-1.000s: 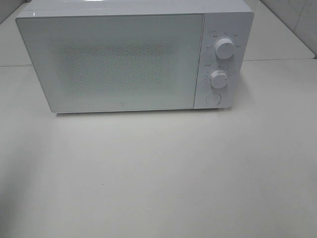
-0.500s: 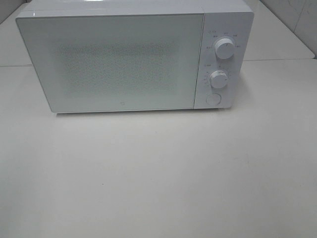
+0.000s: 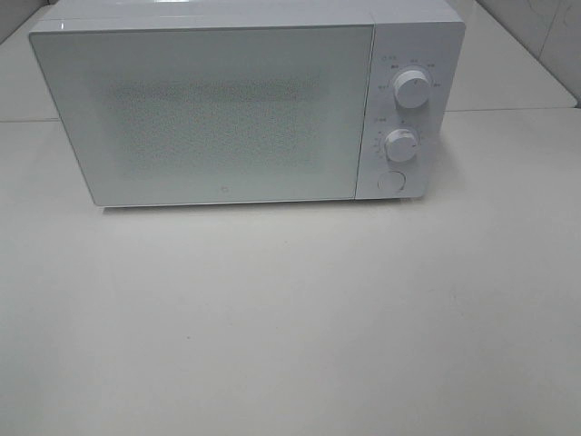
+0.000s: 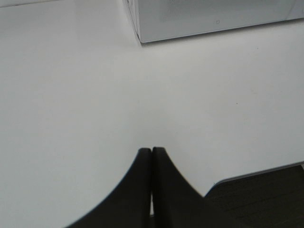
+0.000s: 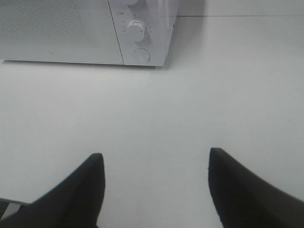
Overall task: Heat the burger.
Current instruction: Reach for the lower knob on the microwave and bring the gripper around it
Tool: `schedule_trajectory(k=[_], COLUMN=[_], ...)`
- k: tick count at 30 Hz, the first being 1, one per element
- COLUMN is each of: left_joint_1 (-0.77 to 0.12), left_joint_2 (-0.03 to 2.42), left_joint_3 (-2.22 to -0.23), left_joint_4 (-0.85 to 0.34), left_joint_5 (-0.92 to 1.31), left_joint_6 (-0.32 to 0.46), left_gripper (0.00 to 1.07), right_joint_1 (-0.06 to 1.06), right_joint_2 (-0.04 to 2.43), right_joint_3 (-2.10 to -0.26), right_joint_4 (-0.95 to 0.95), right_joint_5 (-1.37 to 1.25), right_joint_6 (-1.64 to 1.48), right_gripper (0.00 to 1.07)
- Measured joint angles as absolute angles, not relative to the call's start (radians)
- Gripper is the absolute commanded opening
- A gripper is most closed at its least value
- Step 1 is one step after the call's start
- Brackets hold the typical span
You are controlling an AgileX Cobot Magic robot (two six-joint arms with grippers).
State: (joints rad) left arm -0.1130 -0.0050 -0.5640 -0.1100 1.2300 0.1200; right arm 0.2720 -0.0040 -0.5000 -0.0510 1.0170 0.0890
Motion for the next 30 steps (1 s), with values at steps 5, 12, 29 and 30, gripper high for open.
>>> schedule_trajectory(k=[5, 12, 29, 30], left_joint_1=[-0.113, -0.113, -0.113, -0.113], left_joint_2=[-0.005, -0.005, 0.022, 0.023], left_joint_3=[-0.552, -0.543, -0.507, -0.507], left_joint_4=[-0.103, -0.09, -0.087, -0.087], left_joint_5=[1.191, 1.137, 1.059, 1.059], left_joint_6=[0.12, 0.12, 0.119, 0.119], left_gripper=[0.0, 0.0, 0.0, 0.0], right_joint_1=[0.272, 0.272, 0.272, 0.272], right_joint_2=[-0.004, -0.004, -0.004, -0.004], right_joint_3=[-0.5, -0.5, -0.5, -0.5], right_joint_4=[-0.051, -0.051, -0.051, -0.051], right_joint_5=[1.017, 1.017, 1.017, 1.017], right_joint_6=[0.089, 0.089, 0.089, 0.089], right_gripper=[0.6, 0.6, 0.6, 0.6])
